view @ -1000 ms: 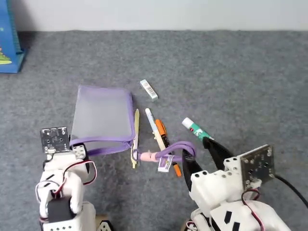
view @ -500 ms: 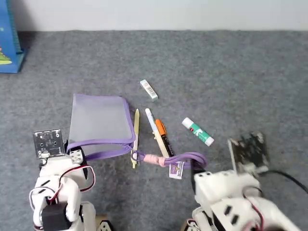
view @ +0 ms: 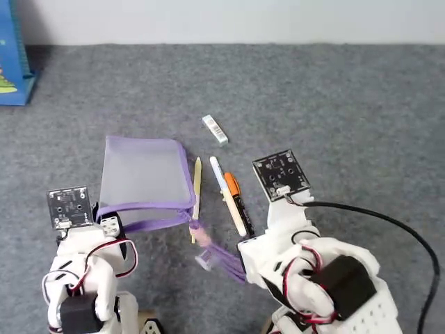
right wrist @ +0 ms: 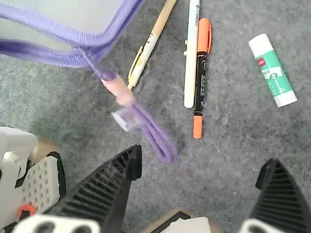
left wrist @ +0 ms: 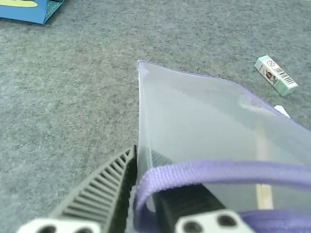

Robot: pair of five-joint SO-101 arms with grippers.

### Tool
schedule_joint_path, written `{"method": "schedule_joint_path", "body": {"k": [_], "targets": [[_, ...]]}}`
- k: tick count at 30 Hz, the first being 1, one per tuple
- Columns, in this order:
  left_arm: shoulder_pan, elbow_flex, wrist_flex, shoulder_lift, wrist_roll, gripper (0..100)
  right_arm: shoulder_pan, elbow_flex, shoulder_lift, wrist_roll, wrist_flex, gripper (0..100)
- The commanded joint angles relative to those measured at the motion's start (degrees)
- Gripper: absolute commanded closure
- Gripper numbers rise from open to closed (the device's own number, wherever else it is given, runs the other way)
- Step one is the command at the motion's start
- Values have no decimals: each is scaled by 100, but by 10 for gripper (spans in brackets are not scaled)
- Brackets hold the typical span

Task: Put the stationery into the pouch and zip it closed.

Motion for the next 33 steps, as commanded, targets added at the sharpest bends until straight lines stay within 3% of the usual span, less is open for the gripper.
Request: {"method": "schedule_joint_path", "body": {"k": [1, 4, 10, 21, 28, 33], "targets": [[9, -382, 35, 26, 123, 990, 4, -431, 171, -53, 171, 623], [9, -365, 88, 26, 123, 990, 576, -422, 514, 35, 57, 623], [-9, -356, 97, 26, 123, 990, 2053, -308, 1771, 1099, -804, 623], [-18, -75, 35, 0, 123, 990, 2185, 536, 3881, 2760, -3389, 623], [-18, -66, 35, 0, 123, 990, 2589, 229, 5604, 3051, -4620, 623], [-9, -66, 35, 0, 123, 990, 2897, -545, 6800, 3156, -4708, 623]]}}
